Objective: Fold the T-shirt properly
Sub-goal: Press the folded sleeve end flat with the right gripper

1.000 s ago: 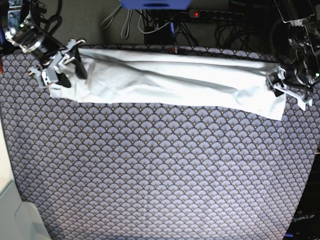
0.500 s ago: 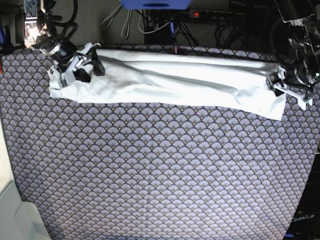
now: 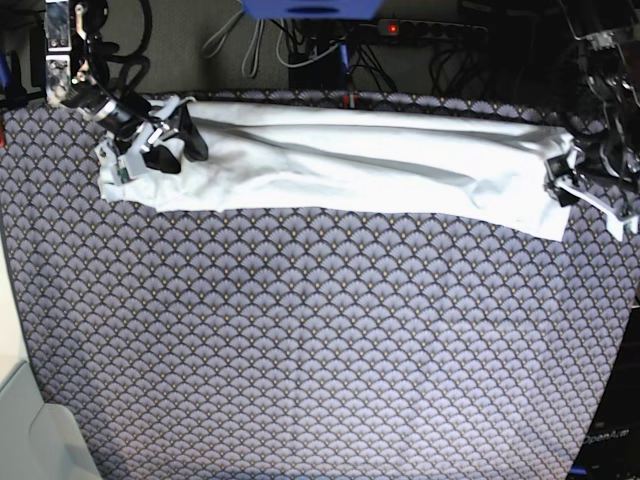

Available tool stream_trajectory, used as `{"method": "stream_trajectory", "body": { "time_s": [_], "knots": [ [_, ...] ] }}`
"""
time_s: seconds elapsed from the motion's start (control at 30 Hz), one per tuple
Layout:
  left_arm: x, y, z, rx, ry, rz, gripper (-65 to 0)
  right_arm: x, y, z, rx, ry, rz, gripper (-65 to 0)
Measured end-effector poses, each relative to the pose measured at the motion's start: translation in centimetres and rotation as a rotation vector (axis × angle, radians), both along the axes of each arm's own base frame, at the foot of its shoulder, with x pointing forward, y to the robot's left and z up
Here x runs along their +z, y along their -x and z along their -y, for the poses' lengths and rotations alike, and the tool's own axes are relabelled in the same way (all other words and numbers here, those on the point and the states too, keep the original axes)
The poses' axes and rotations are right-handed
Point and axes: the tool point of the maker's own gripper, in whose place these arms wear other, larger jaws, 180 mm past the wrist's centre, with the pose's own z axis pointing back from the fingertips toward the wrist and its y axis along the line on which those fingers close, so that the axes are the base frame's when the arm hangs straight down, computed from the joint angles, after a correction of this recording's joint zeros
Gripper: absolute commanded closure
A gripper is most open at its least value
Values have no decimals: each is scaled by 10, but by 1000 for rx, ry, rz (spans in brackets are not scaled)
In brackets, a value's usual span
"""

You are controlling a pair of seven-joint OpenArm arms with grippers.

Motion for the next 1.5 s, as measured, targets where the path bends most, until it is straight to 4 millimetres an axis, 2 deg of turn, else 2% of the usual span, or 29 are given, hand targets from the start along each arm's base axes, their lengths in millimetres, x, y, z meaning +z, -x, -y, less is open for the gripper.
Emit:
{"method": "stream_trajectory", "body": {
  "time_s": [0.07,0.23,0.3,0.6,0.8,0.9,1.07,1.1,1.13,1.23,1.33,1.5],
  "knots": [
    [1,-2,-5,-31,-31,-20,-439,0,0,0,1,1,-1,-338],
    [-16,9,-26,-52,-76,-128,-439,1,-3,0,2,4,2,-340],
    [-22,6,-31,-65,-98,-126,-439,0,-4,1,4,9,1,-340],
    [-46,3,-29,-91,-105,-121,-439,0,-4,2,8,12,2,-340],
    [-55,-10,-23,-100,-86,-111,-439,0,-4,2,10,14,1,-340],
    [-58,-16,-14,-100,-69,-101,-439,0,-4,2,10,14,1,-340],
    [-61,-16,-9,-93,-64,-87,-433,0,-4,3,11,16,1,-340],
    [-61,-16,-8,-93,-63,-89,-422,1,-4,4,13,20,1,-340],
    [-62,-15,-8,-94,-61,-90,-383,1,-4,4,13,21,1,-340],
    [-63,-16,0,-99,-34,-65,-159,1,-7,4,19,28,0,-340],
    [-63,-17,3,-113,-30,-64,0,2,-8,5,18,28,4,-340],
    [-62,-17,3,-108,-24,-77,-1,2,-13,6,20,37,5,-340]
  ]
}}
